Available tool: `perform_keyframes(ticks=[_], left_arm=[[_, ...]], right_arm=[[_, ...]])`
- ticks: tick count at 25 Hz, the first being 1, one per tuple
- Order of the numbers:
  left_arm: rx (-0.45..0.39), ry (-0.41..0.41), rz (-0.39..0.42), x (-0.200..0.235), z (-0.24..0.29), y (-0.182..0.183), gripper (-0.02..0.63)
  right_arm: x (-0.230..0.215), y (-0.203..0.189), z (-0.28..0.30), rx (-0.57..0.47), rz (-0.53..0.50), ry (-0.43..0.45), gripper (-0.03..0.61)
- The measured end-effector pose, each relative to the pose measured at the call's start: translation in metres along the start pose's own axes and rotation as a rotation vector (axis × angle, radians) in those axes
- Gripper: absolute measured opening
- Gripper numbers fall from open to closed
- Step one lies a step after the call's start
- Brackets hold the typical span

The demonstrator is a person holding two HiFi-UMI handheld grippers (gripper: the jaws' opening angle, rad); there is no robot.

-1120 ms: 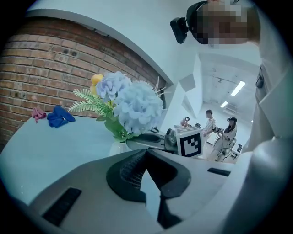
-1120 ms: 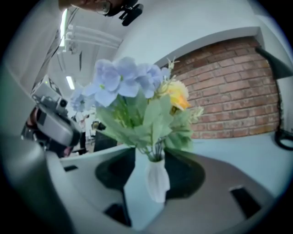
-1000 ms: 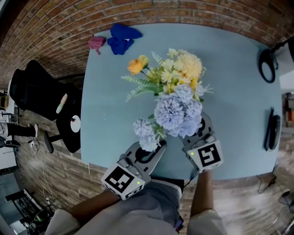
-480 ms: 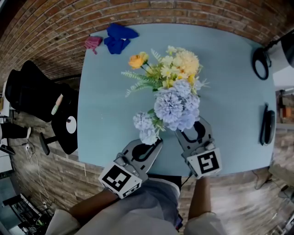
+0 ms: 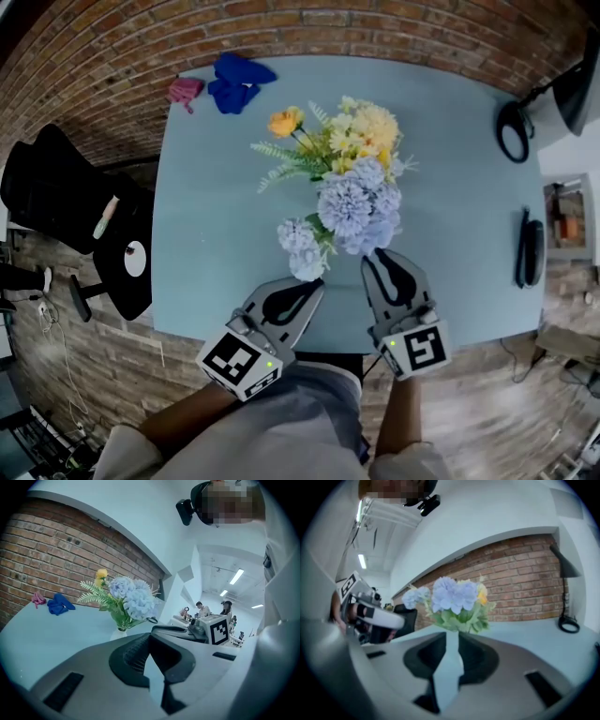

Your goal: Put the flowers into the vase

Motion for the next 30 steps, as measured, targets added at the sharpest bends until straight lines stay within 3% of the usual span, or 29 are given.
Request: perform_keyframes(ticks=[6,15,30], left_arm=[[-0.034,-0.005,-0.001,0.007,-0.010,0.009,0.015],[-0.052,0.036,-0.025,0.034,-0.039,0.011,0.015],[-0.150,0.015,0.010,0.052,-0.079,0.034,0.015]], right_arm=[[0.028,0.023,-0.006,-0.006,-0.020,0.001,0.037],[0.077,0.038,-0.003,-0.011,-0.006,0.022,0.025],[0.137,0.063,0.013,-0.015,0.019,-0.058,0.021]])
Point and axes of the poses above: the fingertips, and each gripper's own axes: z forward along the fingers, x to its left, y out of its top, the point moved 9 cm from there along -z, backward along the fingers, and after that the axes turned 11 degrees about y, right-handed, at the moved point
